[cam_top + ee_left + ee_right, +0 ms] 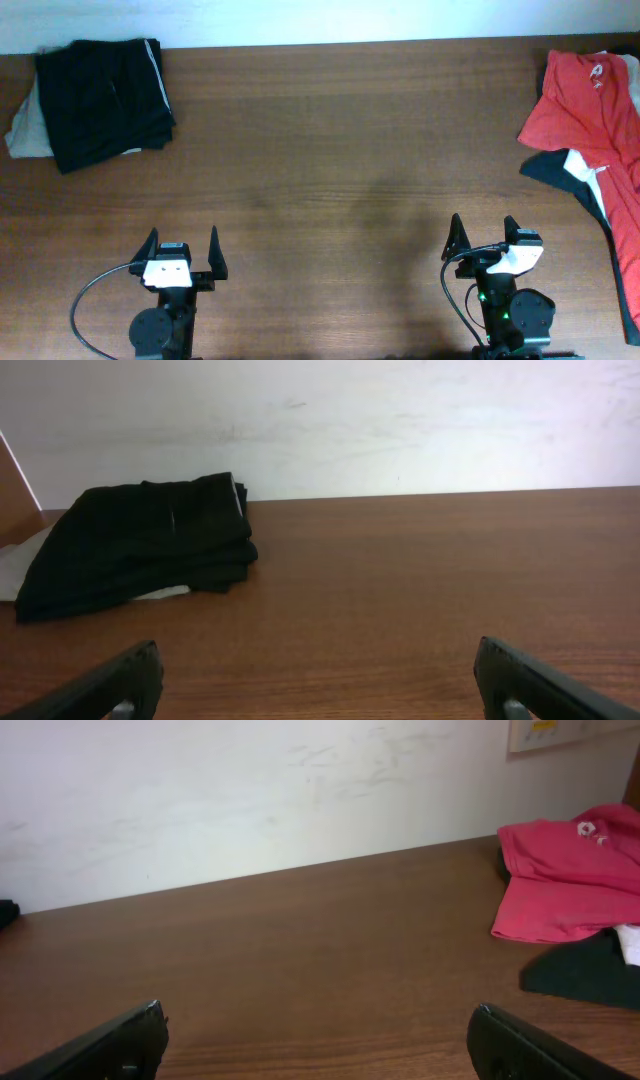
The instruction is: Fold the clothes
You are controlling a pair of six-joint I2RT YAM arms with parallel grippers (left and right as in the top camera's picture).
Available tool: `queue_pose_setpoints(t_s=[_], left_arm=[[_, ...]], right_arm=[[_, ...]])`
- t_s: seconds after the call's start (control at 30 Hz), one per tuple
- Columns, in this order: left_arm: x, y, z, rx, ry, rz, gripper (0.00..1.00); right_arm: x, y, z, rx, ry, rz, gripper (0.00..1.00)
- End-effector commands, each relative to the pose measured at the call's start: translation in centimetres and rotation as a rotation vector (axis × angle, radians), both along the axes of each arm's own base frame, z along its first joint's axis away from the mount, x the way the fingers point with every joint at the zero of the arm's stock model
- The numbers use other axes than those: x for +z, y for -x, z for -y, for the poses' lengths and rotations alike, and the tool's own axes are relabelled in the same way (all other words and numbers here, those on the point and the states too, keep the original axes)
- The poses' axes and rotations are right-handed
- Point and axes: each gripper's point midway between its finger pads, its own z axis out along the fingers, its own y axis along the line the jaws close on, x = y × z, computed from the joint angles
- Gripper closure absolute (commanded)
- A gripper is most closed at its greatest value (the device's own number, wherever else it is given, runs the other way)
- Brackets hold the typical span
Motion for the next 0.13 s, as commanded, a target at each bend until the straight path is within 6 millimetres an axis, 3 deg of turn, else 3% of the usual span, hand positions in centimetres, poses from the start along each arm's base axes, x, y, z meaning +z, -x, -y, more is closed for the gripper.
queue_pose_setpoints(t_s=[0.0, 0.1], left_arm=[[-0.18, 0.03, -0.42, 0.021, -0.014, -0.001, 0.01], [-0.18, 0.03, -0.42, 0.021, -0.014, -0.001, 0.01]], right_arm=[[-0.19, 0.02, -0.44, 0.022, 0.010, -0.003, 0.01], [-0.20, 0.02, -0.44, 0.022, 0.010, -0.003, 0.01]])
